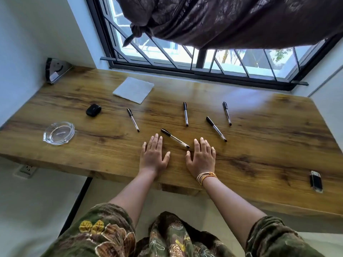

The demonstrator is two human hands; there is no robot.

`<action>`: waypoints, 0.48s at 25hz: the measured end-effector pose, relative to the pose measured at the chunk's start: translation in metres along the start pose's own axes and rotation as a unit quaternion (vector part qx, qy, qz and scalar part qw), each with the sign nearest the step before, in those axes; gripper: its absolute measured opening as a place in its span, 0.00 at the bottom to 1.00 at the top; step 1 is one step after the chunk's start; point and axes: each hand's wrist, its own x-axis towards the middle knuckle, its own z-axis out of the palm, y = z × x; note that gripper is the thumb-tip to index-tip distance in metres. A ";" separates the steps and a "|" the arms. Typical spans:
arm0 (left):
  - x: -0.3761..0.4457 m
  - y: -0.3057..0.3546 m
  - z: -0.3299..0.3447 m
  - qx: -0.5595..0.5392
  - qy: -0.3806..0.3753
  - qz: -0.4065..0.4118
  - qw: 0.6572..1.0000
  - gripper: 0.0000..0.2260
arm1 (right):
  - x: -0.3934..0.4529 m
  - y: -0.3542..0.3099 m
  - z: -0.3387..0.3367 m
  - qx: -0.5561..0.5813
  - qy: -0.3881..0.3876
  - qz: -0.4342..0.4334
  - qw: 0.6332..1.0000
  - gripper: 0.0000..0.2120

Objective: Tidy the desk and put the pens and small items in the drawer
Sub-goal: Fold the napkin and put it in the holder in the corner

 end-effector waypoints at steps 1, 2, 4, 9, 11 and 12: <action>-0.001 0.000 -0.001 0.015 -0.008 0.002 1.000 0.32 | -0.001 0.000 -0.002 -0.004 -0.010 -0.002 1.000 0.30; 0.000 0.000 -0.004 0.024 -0.018 0.005 1.000 0.32 | -0.001 0.001 -0.004 -0.010 -0.006 -0.006 1.000 0.30; 0.003 -0.003 -0.010 0.029 -0.027 0.016 0.999 0.31 | -0.001 0.003 -0.002 -0.006 0.000 -0.012 1.000 0.29; 0.010 -0.006 -0.033 -0.042 0.026 0.021 0.999 0.24 | 0.009 -0.015 -0.006 0.086 0.060 0.012 0.994 0.25; 0.014 -0.011 -0.044 -0.074 0.056 0.000 0.996 0.22 | 0.019 -0.033 -0.009 0.106 0.068 -0.007 0.992 0.23; 0.018 -0.016 -0.050 -0.089 0.071 -0.013 0.993 0.21 | 0.027 -0.044 -0.011 0.117 0.065 -0.016 0.991 0.21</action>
